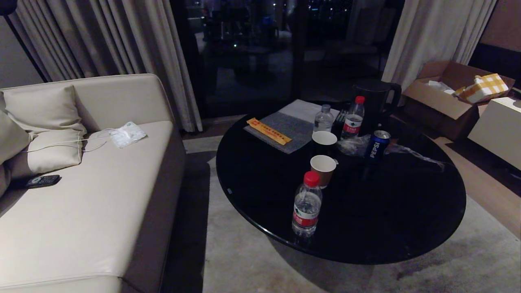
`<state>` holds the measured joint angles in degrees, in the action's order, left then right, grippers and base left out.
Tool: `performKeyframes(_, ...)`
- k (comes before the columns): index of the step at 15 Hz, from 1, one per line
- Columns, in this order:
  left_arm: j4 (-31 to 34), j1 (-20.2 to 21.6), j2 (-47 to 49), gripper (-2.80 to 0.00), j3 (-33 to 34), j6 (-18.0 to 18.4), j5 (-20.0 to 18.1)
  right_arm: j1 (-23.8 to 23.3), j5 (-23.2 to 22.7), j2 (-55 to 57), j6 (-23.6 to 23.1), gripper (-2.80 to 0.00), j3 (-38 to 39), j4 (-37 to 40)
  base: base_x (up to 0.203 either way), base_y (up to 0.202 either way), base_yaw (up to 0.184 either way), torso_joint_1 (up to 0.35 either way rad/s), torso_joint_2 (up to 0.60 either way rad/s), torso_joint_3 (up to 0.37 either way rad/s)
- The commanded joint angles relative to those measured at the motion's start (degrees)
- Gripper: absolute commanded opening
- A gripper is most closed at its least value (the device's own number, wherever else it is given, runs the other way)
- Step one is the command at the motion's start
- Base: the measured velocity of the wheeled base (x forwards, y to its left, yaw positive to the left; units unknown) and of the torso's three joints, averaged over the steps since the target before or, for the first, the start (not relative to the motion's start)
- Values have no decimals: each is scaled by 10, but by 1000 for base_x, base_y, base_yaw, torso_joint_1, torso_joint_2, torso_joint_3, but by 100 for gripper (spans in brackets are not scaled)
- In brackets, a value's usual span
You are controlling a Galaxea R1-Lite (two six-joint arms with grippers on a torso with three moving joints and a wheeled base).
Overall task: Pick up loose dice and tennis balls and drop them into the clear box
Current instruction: Put the ball in the box
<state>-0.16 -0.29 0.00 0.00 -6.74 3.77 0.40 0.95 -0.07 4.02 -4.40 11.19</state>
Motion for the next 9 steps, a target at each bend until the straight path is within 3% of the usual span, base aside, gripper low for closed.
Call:
performKeyframes(1,0,-1,1,-280,1,1,0,0,0,1,0,-280,0,1,0,0,0,0,0,0)
performKeyframes(6,1,0,1,-280,1,12,-3,0,0,1,0,-280,0,0,0,-10,-1,0,0,1)
performKeyframes(9,1,-1,1,-280,1,12,-3,0,0,1,0,-280,0,0,0,-148,-2,5,1,5)
